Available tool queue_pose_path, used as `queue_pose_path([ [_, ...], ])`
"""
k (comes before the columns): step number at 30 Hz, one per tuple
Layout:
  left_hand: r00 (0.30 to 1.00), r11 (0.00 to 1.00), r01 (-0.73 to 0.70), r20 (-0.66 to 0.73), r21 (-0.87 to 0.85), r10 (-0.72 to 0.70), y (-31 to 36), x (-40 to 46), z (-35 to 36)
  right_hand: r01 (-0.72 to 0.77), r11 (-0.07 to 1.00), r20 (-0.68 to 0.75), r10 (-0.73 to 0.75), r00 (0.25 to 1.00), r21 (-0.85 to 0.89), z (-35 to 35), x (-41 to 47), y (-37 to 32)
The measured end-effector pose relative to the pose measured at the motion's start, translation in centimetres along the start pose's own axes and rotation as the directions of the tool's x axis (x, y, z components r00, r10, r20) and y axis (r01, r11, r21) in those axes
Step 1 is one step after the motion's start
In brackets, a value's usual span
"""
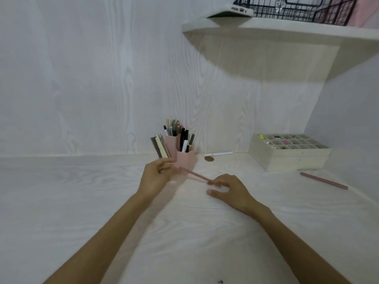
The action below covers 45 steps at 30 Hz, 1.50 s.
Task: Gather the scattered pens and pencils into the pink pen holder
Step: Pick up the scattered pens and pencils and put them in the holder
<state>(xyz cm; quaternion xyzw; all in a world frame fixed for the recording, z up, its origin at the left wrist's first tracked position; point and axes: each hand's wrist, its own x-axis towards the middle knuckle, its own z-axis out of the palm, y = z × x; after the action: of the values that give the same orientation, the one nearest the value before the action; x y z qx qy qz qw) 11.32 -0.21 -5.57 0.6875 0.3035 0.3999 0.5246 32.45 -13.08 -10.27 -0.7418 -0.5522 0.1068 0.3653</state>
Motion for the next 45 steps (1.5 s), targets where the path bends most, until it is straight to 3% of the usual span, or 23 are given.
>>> queue_pose_path([
  [4,0.952,0.978,-0.187,-0.262,-0.089,0.158,5.1,2.3,-3.3,-0.018,0.995,-0.024,0.016,1.0,-0.094,0.9,0.2,0.5],
  [8,0.811,0.926,-0.349,-0.448,0.147,0.376,10.0,5.5,-5.2,-0.007,0.994,-0.051,0.002,0.999,-0.109,1.3,0.2,0.7],
  [11,0.741,0.854,-0.358,-0.441,0.378,0.506,12.1,7.2,-4.7,0.012,0.991,-0.074,-0.022,0.997,-0.135,1.5,0.1,0.8],
  [14,0.734,0.775,-0.331,-0.369,0.538,0.57,12.8,8.7,-3.9,0.018,0.989,-0.086,-0.031,0.996,-0.148,1.5,-0.1,0.8],
  [18,0.726,0.682,-0.329,-0.287,0.653,0.625,12.6,9.8,-2.9,0.016,0.987,-0.082,-0.03,0.996,-0.16,1.4,0.0,0.7],
  [22,0.636,0.629,-0.35,-0.317,0.694,0.703,12.7,10.3,-3.0,0.016,0.986,-0.088,-0.031,0.996,-0.167,1.3,0.0,0.7],
  [29,0.731,0.7,-0.311,-0.309,0.643,0.608,11.1,11.2,-3.7,0.015,0.985,-0.095,-0.032,0.995,-0.17,1.5,0.0,0.8],
  [36,0.866,0.693,-0.277,-0.139,0.666,0.48,7.3,11.9,-2.7,0.013,0.983,-0.091,-0.03,0.995,-0.183,1.5,0.1,0.7],
  [42,0.923,0.539,-0.287,0.077,0.792,0.378,3.9,12.2,-1.3,0.014,0.981,-0.096,-0.033,0.995,-0.195,1.4,0.2,0.7],
  [45,0.93,0.379,-0.28,0.152,0.882,0.335,4.0,12.3,-1.3,0.026,0.975,-0.079,-0.044,0.996,-0.222,1.5,0.3,0.4],
])
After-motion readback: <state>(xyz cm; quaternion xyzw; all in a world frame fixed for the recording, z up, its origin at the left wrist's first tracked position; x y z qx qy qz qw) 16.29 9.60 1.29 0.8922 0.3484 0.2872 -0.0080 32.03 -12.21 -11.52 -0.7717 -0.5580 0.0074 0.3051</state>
